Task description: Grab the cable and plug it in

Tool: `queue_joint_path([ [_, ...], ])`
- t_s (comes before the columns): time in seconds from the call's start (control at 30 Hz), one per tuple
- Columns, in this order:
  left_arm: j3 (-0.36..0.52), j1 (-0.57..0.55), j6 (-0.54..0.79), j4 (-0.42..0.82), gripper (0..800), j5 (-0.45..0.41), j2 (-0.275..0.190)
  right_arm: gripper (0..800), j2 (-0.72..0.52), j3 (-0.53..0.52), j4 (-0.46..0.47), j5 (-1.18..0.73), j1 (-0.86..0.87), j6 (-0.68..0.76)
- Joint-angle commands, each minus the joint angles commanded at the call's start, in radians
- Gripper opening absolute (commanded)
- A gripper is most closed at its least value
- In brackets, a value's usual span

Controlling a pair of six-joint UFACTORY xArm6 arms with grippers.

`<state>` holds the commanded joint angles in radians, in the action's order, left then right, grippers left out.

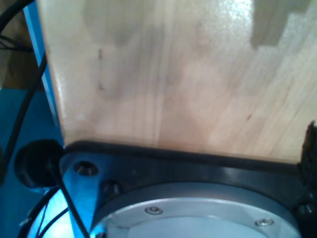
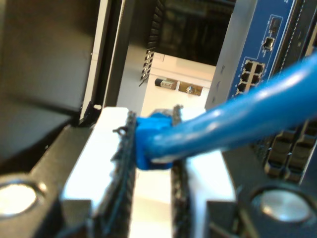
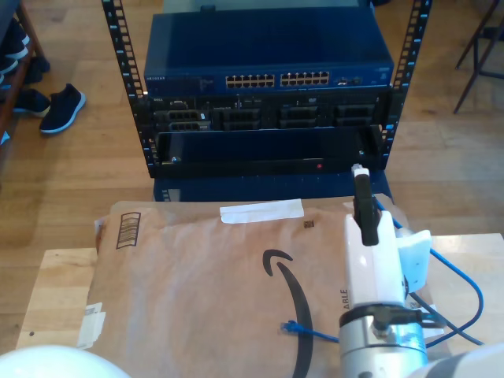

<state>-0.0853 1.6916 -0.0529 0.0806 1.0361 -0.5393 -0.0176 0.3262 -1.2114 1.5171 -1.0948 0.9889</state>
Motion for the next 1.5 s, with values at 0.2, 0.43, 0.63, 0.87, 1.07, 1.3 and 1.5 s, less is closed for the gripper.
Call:
queue_joint_path([
  [0.2,0.000,0.000,0.000,0.000,800,0.000,0.000,0,0.081,0.023,-0.002,-0.008,0.003,0.011],
  [0.43,0.000,0.000,0.000,0.000,800,0.000,0.000,0,0.084,0.094,0.000,-0.074,0.002,0.008],
  [0.63,0.000,0.000,0.000,0.000,800,0.000,0.000,0,0.150,0.114,-0.012,-0.052,0.002,0.009],
  [0.87,0.000,0.002,0.000,0.000,800,0.000,0.000,0,0.144,0.132,-0.026,-0.126,0.002,0.003],
  [1.07,0.000,0.000,0.000,0.000,800,0.000,0.000,0,0.117,0.137,-0.038,-0.140,0.000,-0.044],
  [1.3,0.000,0.000,0.000,0.000,800,0.000,0.000,0,0.166,0.216,-0.031,-0.147,0.000,-0.021],
  [1.5,0.000,0.000,0.000,0.000,800,0.000,0.000,0,0.170,0.221,-0.038,-0.140,0.000,-0.017],
])
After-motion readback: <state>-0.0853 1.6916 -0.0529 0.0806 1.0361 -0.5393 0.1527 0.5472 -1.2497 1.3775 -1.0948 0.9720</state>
